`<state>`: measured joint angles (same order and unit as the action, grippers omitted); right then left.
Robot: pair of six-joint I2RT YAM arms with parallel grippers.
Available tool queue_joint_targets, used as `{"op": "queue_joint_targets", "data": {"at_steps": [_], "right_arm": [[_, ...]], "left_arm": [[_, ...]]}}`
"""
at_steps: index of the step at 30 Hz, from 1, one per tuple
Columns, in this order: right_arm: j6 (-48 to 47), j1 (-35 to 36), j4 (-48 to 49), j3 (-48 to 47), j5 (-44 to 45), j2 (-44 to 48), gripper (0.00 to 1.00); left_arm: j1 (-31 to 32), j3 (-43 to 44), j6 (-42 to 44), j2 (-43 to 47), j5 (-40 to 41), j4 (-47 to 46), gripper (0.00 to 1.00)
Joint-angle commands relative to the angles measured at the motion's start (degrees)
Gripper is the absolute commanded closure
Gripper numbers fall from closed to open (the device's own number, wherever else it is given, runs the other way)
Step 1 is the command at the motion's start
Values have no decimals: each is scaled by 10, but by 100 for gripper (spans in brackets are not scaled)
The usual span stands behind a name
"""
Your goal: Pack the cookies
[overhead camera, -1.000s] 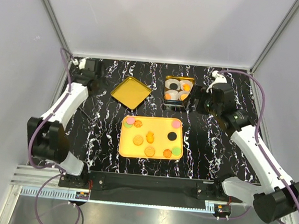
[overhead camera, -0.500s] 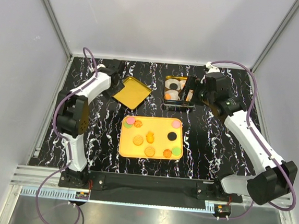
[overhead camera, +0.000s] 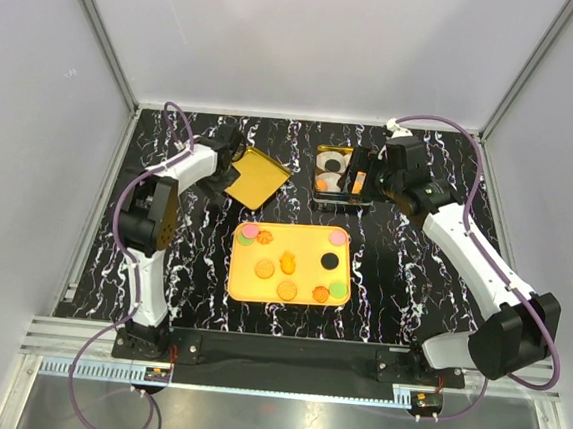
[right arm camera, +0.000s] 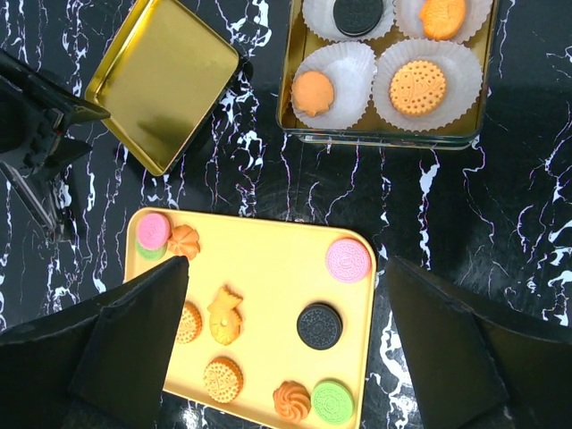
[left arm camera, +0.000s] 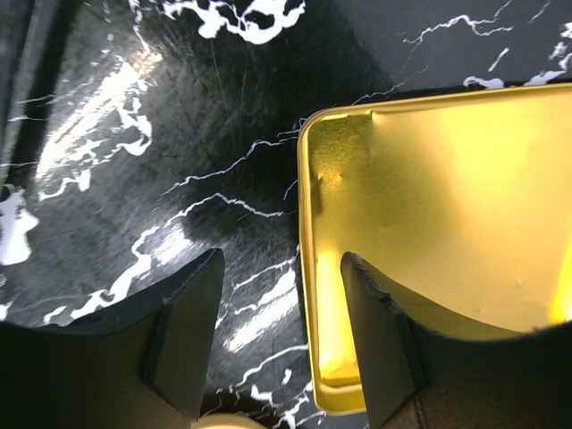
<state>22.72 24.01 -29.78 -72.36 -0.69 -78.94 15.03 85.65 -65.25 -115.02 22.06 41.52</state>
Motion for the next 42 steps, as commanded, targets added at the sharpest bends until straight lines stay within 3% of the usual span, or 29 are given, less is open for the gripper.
{"op": "queue_joint_targets", "data": {"at_steps": [1,12,22,35,42], "right_arm": [[-7,2,17,-22,-7,-6,2],[-7,2,15,-26,-2,-21,1],[-10,2,22,-43,-19,-58,1],[-65,2,18,-147,-108,-220,5],[-94,2,-1,-267,-157,-328,8]], "left_arm": [[3,0,-17,-14,-4,-33,41],[3,22,-2,-54,-21,-57,56],[-6,-6,51,-60,-62,-117,100],[-73,-59,229,-4,-203,-229,100],[-88,-102,248,28,-257,-293,100]]}}
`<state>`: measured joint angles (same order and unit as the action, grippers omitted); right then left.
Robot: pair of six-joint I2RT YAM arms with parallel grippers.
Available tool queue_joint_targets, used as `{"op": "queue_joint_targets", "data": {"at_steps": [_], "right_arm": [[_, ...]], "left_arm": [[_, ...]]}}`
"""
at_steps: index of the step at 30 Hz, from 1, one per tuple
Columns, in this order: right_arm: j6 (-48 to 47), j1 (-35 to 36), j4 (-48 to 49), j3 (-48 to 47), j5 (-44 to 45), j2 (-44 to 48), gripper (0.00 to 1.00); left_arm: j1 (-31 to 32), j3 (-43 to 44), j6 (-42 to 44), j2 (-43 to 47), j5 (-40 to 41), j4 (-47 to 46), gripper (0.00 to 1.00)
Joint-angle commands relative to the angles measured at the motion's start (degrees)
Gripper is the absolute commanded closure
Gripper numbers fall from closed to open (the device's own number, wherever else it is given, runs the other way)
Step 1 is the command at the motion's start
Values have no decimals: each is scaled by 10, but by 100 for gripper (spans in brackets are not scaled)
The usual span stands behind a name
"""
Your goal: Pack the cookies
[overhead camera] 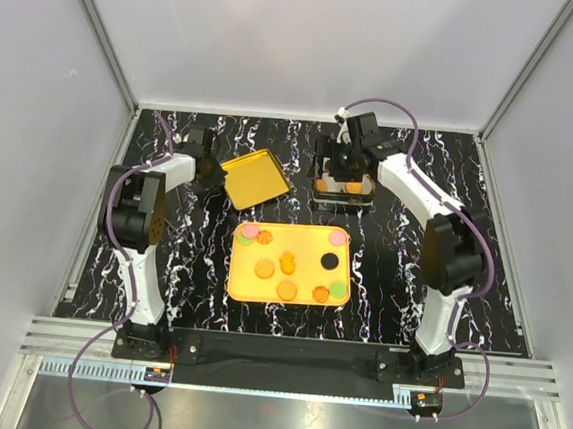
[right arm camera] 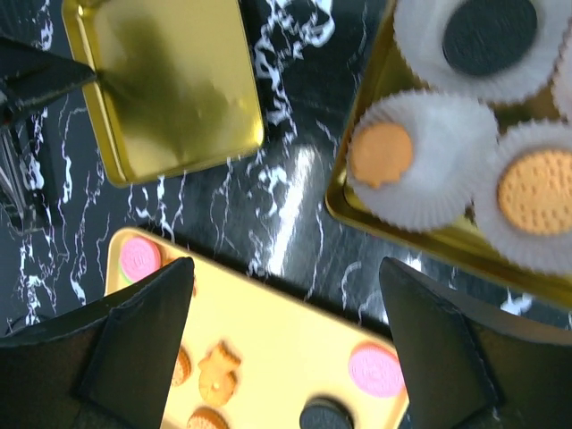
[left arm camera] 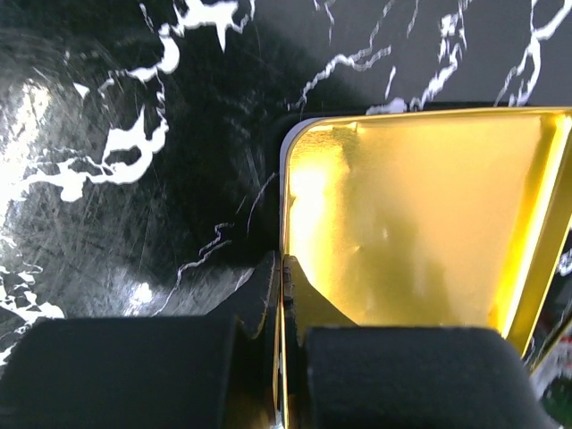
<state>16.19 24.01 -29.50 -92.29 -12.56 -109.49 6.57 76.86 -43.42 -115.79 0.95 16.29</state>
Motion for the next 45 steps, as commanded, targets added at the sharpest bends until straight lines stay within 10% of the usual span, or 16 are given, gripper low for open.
{"op": "queue_joint_targets", "data": {"at_steps": [1,21,45], "right_arm": [[-33,2,-11,-82,-43,-48,9],[-36,29,-69,-295,-116,-239,12],[8,28,-47,-352,-236,-264,12]], "left_arm": [[-3,-14,33,37,-46,-41,100],[-16,-60,55,96,-96,-84,100],[-16,-100,45,172,-189,-148,100]]}}
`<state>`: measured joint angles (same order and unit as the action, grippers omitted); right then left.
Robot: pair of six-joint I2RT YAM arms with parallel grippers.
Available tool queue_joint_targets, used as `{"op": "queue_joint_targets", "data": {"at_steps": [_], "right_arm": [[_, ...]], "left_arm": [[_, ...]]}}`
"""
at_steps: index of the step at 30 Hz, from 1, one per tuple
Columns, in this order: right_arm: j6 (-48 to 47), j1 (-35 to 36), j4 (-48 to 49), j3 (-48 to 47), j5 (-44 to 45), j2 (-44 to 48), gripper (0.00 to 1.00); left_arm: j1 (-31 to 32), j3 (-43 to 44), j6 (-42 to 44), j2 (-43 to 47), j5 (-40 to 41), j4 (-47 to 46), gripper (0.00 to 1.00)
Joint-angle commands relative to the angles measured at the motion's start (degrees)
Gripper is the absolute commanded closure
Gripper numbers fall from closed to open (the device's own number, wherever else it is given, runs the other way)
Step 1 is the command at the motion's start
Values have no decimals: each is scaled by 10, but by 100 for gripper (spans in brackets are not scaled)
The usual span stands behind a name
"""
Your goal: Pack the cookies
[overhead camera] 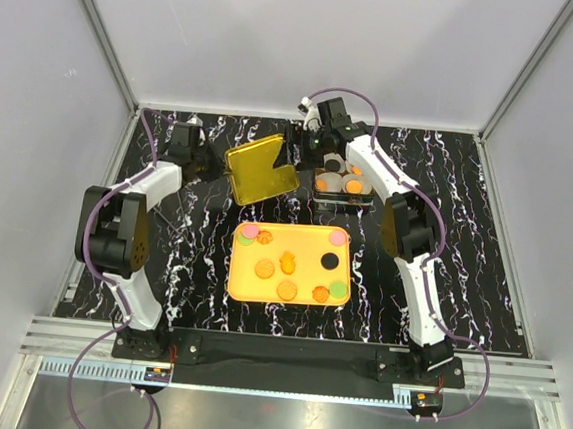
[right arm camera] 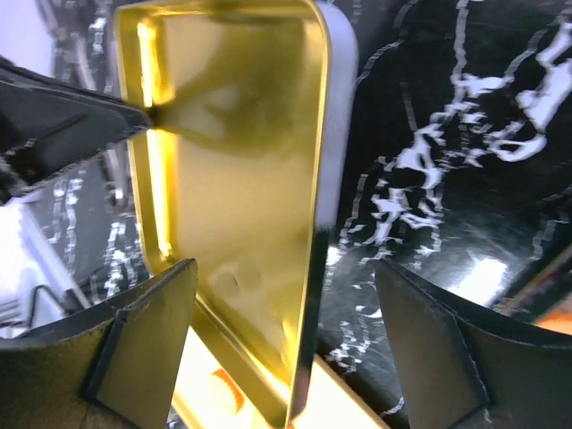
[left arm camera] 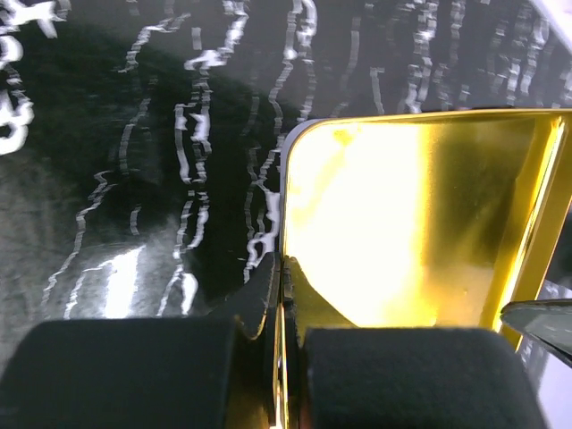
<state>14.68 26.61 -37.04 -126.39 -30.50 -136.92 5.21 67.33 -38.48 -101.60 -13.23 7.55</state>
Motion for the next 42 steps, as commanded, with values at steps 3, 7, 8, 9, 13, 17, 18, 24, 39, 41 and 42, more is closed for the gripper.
{"op": "queue_joint_targets", "data": {"at_steps": [3,7,8,9,13,17,18,24,39,41,42], "right_arm": [[40,1,48,9,-83,24,15],[82,-9,88,45,-117,47,26],[102,-12,108,60,-131,53,28],[110,-16,116,66,-137,60,31],[123,-22,130,91,-133,78,45],[138,-28,152,127,-127,112,49],[139,-30,153,130,-127,117,51],[145,-33,152,136,-124,134,63],[146,-38,133,151,-109,147,96],[148,-39,130,153,-108,153,100],[149,-40,131,156,-108,155,100]], "left_arm": [[-3,-10,-5,30,-74,-73,100],[-3,-18,-5,32,-98,-96,100],[-3,-20,-5,34,-99,-104,100],[-3,-24,-5,36,-101,-105,100],[-2,-24,-1,43,-104,-104,100],[-1,-23,4,47,-96,-95,100],[1,-22,7,47,-94,-91,100],[24,-9,29,59,-64,-77,100],[49,-17,41,89,-38,-52,96],[51,-19,45,97,-35,-55,81],[52,-19,49,105,-23,-48,74]]}}
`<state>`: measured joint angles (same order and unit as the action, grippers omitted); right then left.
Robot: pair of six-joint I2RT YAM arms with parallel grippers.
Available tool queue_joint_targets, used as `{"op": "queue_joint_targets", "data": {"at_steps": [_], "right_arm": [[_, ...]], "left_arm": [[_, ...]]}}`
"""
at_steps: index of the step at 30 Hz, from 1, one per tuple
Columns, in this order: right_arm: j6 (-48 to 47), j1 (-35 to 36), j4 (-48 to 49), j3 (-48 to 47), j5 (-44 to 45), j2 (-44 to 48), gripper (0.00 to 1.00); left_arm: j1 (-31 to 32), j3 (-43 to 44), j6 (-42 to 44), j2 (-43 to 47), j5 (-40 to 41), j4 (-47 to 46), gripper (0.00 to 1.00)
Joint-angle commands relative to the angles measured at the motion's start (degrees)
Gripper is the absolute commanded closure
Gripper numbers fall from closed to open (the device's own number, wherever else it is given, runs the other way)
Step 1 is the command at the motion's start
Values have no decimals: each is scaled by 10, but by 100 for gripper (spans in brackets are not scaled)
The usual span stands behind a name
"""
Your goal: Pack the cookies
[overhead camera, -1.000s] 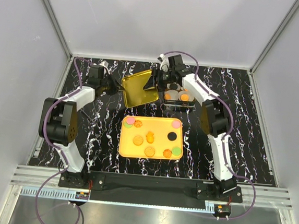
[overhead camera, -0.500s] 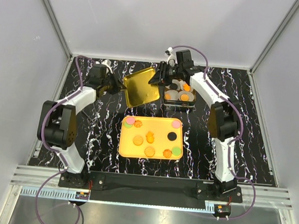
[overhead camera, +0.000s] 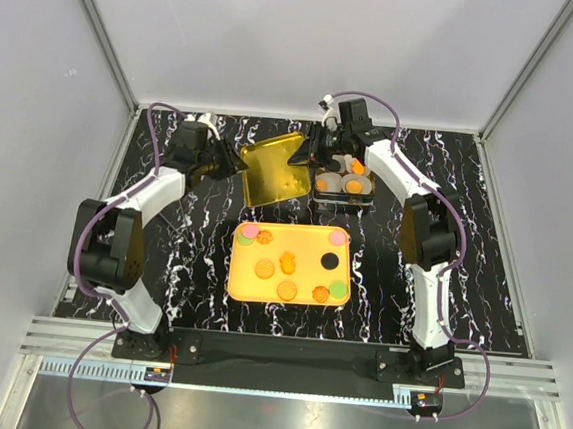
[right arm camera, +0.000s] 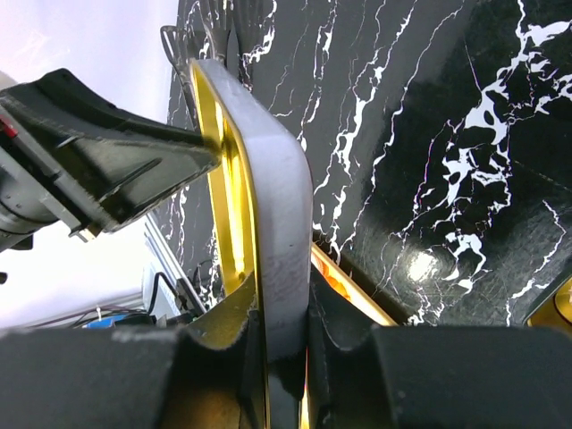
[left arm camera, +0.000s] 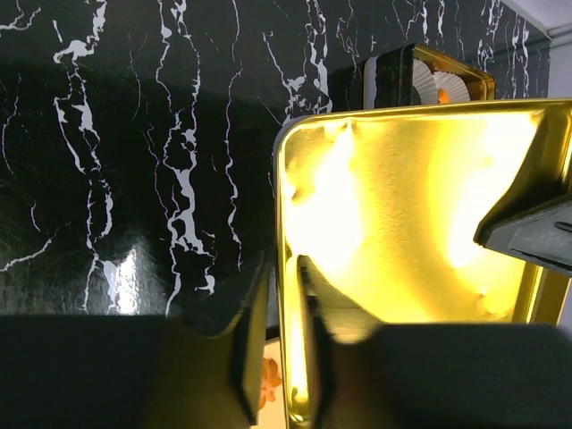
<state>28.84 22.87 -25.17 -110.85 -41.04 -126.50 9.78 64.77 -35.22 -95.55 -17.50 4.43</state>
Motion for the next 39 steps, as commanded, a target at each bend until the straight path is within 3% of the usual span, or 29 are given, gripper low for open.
{"op": "queue_joint_targets", "data": {"at_steps": [1,3,7,10,15,23,25,28,30,35,39], "right_arm": [[9,-5,12,4,1,55,100],[10,-7,8,6,4,64,100],[17,-20,-10,0,9,67,100],[32,-39,-40,-24,7,50,100],[41,-59,-92,-60,19,43,100],[51,-74,-131,-70,46,58,100],[48,-73,-146,-74,57,63,100],[48,-73,-146,-57,75,85,100],[46,-75,-146,-52,83,95,100],[51,-75,-149,-47,89,110,100],[57,-75,-143,-31,85,129,100]], "left_arm": [[6,7,22,48,25,-14,65],[7,9,37,64,47,-1,37],[8,17,67,95,90,22,19],[41,26,129,134,148,34,17],[201,-16,292,221,325,-34,14],[402,-76,528,223,521,-145,12],[435,-112,573,211,540,-209,11],[471,-204,705,209,537,-381,11],[480,-249,746,206,509,-530,9],[488,-253,780,167,465,-576,10],[488,-232,823,110,488,-631,10]]}}
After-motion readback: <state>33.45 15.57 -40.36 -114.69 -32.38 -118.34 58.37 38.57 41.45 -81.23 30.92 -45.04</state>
